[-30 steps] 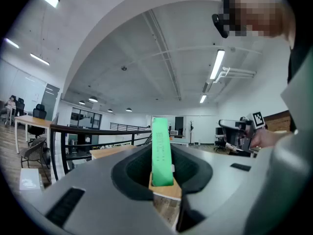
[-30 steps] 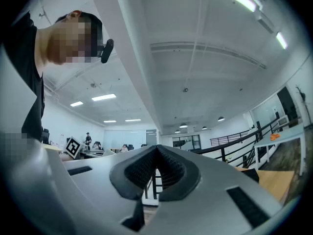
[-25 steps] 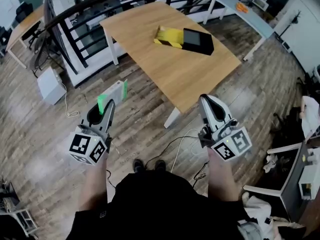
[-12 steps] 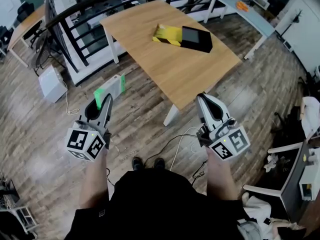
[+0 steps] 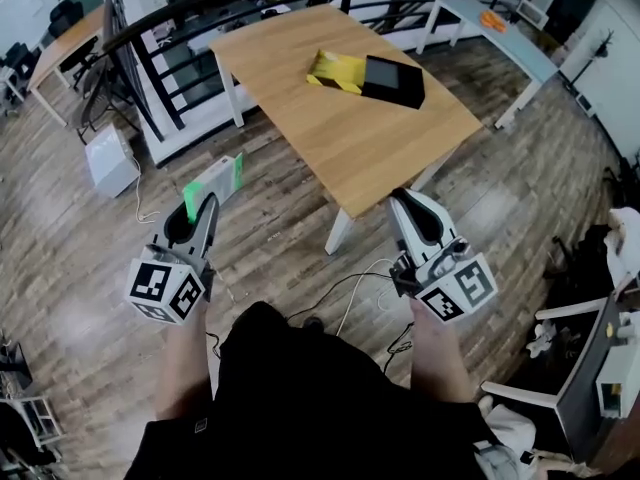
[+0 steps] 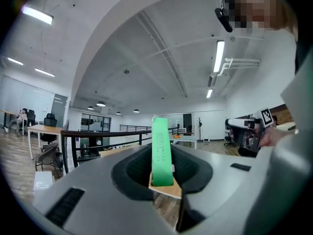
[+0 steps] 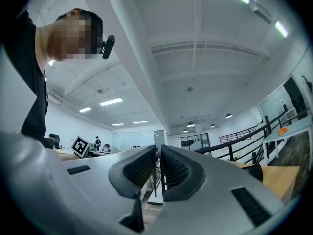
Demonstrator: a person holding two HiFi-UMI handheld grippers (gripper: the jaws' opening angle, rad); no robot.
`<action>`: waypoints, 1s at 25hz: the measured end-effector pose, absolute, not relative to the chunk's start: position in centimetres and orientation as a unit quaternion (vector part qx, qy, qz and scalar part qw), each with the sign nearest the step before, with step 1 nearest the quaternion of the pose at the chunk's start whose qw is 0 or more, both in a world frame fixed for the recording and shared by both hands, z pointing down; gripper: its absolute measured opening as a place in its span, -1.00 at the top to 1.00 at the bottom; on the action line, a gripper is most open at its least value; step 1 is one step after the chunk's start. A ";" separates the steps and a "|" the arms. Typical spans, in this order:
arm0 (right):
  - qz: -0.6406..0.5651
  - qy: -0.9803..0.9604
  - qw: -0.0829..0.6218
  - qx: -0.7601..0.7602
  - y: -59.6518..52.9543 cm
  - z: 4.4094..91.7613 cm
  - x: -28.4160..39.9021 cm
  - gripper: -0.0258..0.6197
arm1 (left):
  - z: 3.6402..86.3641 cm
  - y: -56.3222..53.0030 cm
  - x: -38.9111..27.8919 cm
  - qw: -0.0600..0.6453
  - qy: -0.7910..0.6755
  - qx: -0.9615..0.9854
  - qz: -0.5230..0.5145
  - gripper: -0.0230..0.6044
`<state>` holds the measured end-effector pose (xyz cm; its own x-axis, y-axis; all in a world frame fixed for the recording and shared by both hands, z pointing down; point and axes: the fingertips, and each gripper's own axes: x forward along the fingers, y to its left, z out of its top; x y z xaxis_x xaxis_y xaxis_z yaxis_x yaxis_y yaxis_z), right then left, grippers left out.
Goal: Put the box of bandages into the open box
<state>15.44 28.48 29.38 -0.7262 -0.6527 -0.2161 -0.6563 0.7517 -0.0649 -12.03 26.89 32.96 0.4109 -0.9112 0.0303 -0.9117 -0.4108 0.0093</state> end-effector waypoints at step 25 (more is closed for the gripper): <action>-0.053 0.936 0.091 -0.336 16.3 32.1 7.7 0.56 | 36.0 14.9 -18.6 0.042 -0.537 0.842 0.008 0.64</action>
